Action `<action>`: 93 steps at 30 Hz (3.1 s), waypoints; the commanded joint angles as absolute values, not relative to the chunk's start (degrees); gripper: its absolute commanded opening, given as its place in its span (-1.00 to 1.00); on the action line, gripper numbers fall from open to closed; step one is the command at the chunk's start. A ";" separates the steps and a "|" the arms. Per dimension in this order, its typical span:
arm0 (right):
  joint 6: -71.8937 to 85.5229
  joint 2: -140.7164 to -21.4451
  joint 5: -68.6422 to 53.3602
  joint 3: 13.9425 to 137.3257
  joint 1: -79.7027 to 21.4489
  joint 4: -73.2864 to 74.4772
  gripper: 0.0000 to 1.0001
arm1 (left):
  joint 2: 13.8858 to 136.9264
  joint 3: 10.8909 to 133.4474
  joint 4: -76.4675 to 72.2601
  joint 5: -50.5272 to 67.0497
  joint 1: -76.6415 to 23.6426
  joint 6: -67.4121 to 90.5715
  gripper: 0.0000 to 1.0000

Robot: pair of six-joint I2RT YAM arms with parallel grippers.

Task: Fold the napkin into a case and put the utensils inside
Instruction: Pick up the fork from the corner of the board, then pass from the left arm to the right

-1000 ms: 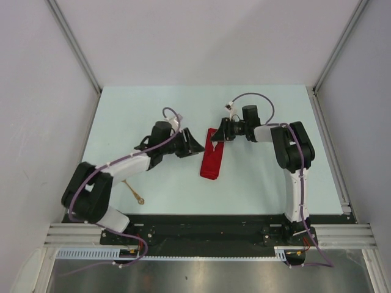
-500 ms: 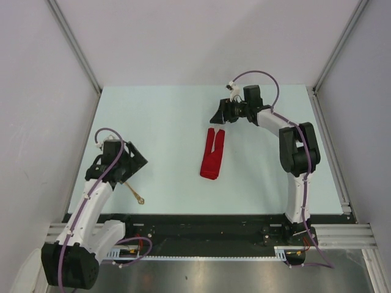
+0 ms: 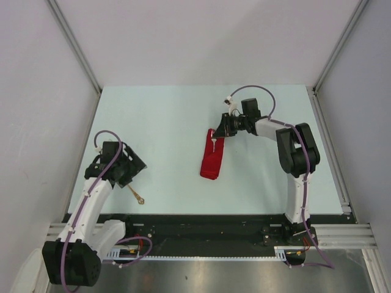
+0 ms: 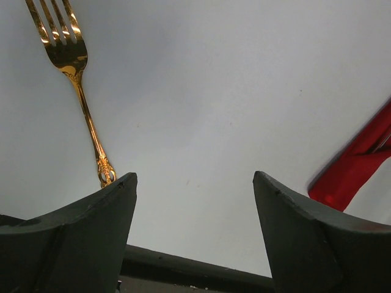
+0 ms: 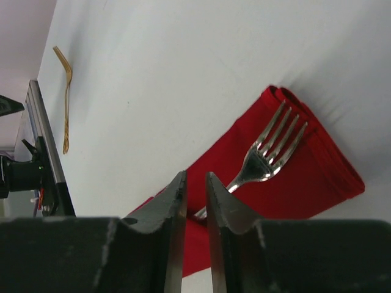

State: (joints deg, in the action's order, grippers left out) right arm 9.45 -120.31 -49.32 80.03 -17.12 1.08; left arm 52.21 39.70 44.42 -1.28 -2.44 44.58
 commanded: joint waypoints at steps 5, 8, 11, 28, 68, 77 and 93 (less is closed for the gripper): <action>11.07 -110.85 -46.24 75.33 -16.79 -1.85 -0.49 | 51.59 40.00 44.03 0.70 4.89 44.47 0.75; 11.78 -105.84 -37.82 72.35 -19.24 -1.58 -0.26 | 53.78 38.15 45.52 1.93 12.26 43.77 0.77; 10.72 -100.47 -32.79 70.67 -22.84 -0.18 -0.09 | 57.91 37.79 44.92 1.06 18.43 43.07 0.77; 13.01 -90.00 -36.65 59.86 -30.50 -7.73 0.14 | 79.63 46.24 23.93 -9.15 20.92 27.34 0.41; 9.75 -94.12 -44.99 62.05 -35.32 -13.43 0.24 | 69.44 54.31 27.69 7.90 -9.48 25.92 -1.00; 17.73 -96.94 -45.35 59.42 -40.78 -23.98 0.28 | 70.22 61.34 28.48 6.77 -25.64 31.11 -1.00; 37.79 -98.62 -39.99 52.22 -38.51 -43.67 -1.00 | 65.41 63.29 28.30 -1.99 -31.82 35.33 0.34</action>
